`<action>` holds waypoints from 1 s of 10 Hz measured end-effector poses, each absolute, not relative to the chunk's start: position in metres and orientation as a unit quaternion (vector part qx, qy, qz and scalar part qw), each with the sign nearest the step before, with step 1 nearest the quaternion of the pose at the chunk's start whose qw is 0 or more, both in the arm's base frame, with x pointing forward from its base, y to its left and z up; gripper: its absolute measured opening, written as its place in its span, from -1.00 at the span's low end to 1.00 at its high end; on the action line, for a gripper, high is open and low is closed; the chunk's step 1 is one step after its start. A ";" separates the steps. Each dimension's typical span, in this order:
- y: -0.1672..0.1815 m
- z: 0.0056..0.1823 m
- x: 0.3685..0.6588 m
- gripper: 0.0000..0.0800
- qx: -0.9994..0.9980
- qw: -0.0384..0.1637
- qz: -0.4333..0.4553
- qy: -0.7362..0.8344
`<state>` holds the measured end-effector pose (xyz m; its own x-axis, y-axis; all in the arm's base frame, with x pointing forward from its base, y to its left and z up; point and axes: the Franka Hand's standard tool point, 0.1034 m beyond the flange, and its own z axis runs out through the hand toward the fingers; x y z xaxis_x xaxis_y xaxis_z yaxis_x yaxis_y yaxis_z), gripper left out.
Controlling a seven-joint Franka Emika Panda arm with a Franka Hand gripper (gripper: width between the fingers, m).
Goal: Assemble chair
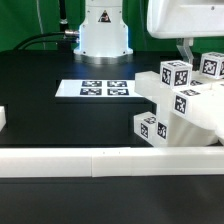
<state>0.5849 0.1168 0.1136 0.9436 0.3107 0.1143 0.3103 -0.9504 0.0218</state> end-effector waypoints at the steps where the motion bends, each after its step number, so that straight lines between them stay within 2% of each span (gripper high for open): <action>1: 0.116 0.114 0.586 0.62 0.979 0.005 0.059 0.194; 4: 0.115 0.113 0.586 0.55 0.975 0.008 0.058 0.213; 5: 0.115 0.113 0.585 0.09 0.975 0.008 0.058 0.213; 6: 0.115 0.113 0.585 0.09 0.975 0.008 0.058 0.213; 7: 0.115 0.113 0.585 -0.32 0.977 0.007 0.058 0.205; 10: 0.115 0.112 0.584 -0.32 0.986 0.004 0.066 0.155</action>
Offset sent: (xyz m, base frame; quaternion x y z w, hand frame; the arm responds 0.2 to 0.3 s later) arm 0.0000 0.0000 0.0000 0.0000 0.0000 0.0000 1.0000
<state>0.5841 0.1146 0.1121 0.9435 0.3051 0.1294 0.3041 -0.9522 0.0279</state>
